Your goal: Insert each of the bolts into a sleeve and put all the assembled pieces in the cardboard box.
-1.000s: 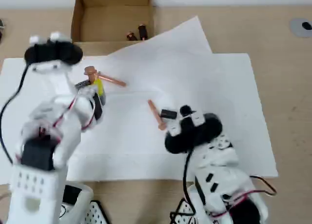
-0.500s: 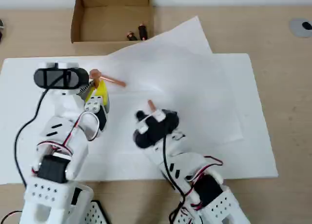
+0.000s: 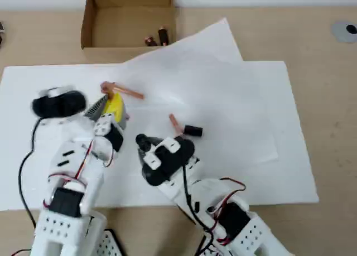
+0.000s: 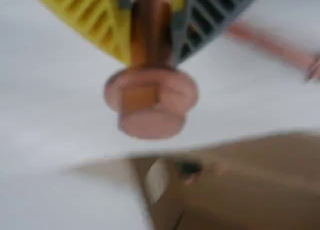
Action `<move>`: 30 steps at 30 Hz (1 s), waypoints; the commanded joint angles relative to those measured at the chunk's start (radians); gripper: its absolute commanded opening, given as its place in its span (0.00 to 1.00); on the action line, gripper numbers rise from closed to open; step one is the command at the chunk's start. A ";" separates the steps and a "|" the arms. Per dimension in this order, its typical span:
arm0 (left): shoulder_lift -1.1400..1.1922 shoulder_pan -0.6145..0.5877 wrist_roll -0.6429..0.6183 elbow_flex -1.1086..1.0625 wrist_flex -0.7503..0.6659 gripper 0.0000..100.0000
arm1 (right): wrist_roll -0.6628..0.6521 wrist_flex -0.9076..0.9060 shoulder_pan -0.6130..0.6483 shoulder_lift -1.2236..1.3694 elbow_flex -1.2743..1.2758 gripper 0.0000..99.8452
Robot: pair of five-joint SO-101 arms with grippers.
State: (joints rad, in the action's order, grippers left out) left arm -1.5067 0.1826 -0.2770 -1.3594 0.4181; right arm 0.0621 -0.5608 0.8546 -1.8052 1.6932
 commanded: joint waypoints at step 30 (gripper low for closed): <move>-0.288 0.160 0.038 -0.009 0.262 0.01 | 0.048 0.023 0.010 0.005 0.001 0.01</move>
State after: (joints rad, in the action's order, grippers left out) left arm -1.7814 0.3345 -0.2432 -1.3825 0.6774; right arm 0.0990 -0.5608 0.8562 -1.8006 1.6932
